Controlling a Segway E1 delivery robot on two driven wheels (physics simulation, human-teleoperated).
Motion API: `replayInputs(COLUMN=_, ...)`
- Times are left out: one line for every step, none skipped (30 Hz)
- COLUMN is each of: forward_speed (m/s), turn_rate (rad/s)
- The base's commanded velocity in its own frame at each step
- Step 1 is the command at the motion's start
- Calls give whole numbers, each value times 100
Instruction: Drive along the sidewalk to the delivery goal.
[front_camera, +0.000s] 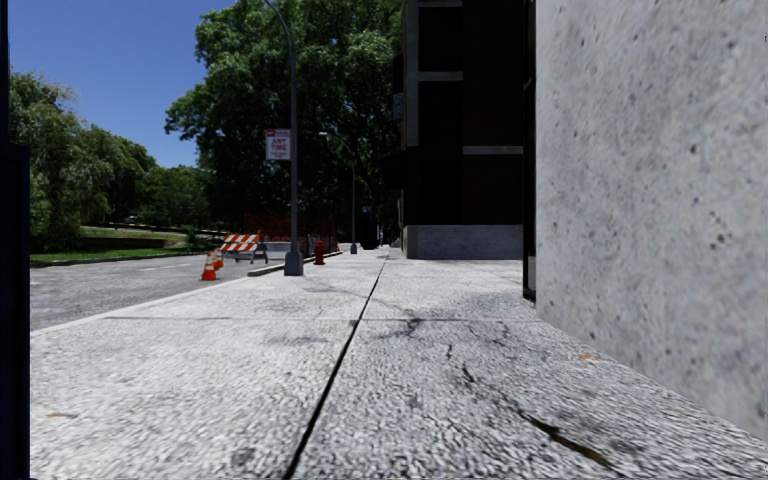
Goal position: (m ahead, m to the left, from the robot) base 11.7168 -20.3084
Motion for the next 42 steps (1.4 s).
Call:
replayInputs(forward_speed=200, turn_rate=0)
replayInputs(forward_speed=200, turn_rate=0)
replayInputs(forward_speed=200, turn_rate=0)
replayInputs(forward_speed=200, turn_rate=0)
replayInputs(forward_speed=200, turn_rate=0)
replayInputs(forward_speed=200, turn_rate=0)
replayInputs(forward_speed=200, turn_rate=-15)
replayInputs(forward_speed=200, turn_rate=-25)
replayInputs(forward_speed=200, turn_rate=-25)
replayInputs(forward_speed=200, turn_rate=-27)
replayInputs(forward_speed=200, turn_rate=-27)
replayInputs(forward_speed=200, turn_rate=-27)
replayInputs(forward_speed=200, turn_rate=-27)
replayInputs(forward_speed=200, turn_rate=-27)
replayInputs(forward_speed=200, turn_rate=-9)
replayInputs(forward_speed=200, turn_rate=0)
replayInputs(forward_speed=200, turn_rate=0)
replayInputs(forward_speed=200, turn_rate=0)
replayInputs(forward_speed=200, turn_rate=0)
replayInputs(forward_speed=200, turn_rate=0)
replayInputs(forward_speed=200, turn_rate=0)
replayInputs(forward_speed=200, turn_rate=0)
replayInputs(forward_speed=200, turn_rate=-2)
replayInputs(forward_speed=200, turn_rate=-2)
replayInputs(forward_speed=200, turn_rate=-12)
replayInputs(forward_speed=200, turn_rate=-17)
replayInputs(forward_speed=200, turn_rate=-21)
replayInputs(forward_speed=200, turn_rate=-21)
replayInputs(forward_speed=200, turn_rate=-22)
replayInputs(forward_speed=200, turn_rate=-23)
replayInputs(forward_speed=200, turn_rate=-25)
replayInputs(forward_speed=200, turn_rate=-26)
replayInputs(forward_speed=200, turn_rate=-26)
replayInputs(forward_speed=200, turn_rate=-27)
replayInputs(forward_speed=200, turn_rate=-27)
replayInputs(forward_speed=200, turn_rate=-27)
replayInputs(forward_speed=200, turn_rate=-27)
replayInputs(forward_speed=200, turn_rate=-27)
replayInputs(forward_speed=200, turn_rate=-27)
replayInputs(forward_speed=200, turn_rate=-27)
replayInputs(forward_speed=200, turn_rate=-27)
replayInputs(forward_speed=200, turn_rate=-27)
